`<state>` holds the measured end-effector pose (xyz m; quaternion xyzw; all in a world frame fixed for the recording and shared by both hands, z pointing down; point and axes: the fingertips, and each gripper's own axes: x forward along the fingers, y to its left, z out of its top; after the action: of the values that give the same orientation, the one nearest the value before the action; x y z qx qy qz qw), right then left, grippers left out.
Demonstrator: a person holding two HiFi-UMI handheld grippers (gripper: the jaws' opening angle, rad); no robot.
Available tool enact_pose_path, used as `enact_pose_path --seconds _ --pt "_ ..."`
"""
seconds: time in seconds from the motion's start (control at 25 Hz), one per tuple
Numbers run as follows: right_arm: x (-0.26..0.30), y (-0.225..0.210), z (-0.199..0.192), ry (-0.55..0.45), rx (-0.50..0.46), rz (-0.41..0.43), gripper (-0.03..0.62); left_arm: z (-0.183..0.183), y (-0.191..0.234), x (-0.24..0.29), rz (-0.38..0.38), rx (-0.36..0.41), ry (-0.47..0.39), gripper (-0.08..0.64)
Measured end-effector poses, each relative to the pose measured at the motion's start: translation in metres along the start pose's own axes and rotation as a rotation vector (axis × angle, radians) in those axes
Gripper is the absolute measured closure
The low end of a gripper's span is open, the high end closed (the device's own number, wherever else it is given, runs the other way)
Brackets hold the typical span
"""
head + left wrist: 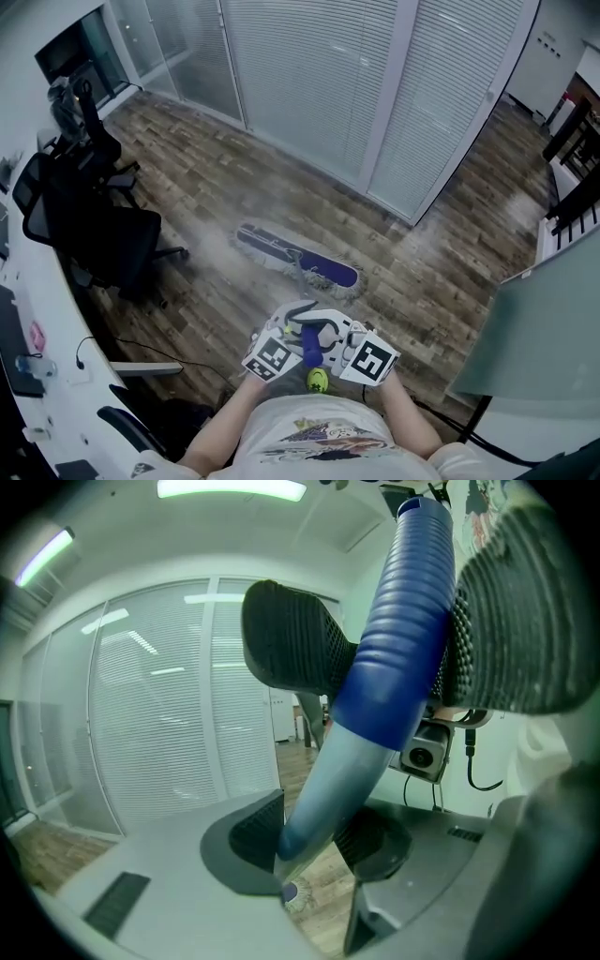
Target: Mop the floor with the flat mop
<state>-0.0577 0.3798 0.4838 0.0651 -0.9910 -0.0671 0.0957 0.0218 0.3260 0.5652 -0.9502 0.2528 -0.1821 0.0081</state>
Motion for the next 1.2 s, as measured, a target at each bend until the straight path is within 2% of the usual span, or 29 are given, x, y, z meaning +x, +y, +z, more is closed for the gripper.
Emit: enact_pose_path --seconds 0.2,0.56,0.88,1.2 --pt "-0.019 0.033 0.002 -0.012 0.009 0.008 0.436 0.003 -0.037 -0.006 -0.001 -0.012 -0.008 0.434" --pt "-0.028 0.057 -0.016 0.000 -0.006 0.019 0.434 -0.013 -0.063 -0.001 -0.002 0.013 0.001 0.431" --pt "-0.031 0.037 -0.017 -0.072 0.022 0.027 0.423 -0.011 -0.049 0.011 0.005 0.036 -0.004 0.434" --pt "-0.022 0.021 -0.014 -0.064 0.049 0.076 0.420 -0.002 -0.029 0.011 0.009 0.016 -0.051 0.434"
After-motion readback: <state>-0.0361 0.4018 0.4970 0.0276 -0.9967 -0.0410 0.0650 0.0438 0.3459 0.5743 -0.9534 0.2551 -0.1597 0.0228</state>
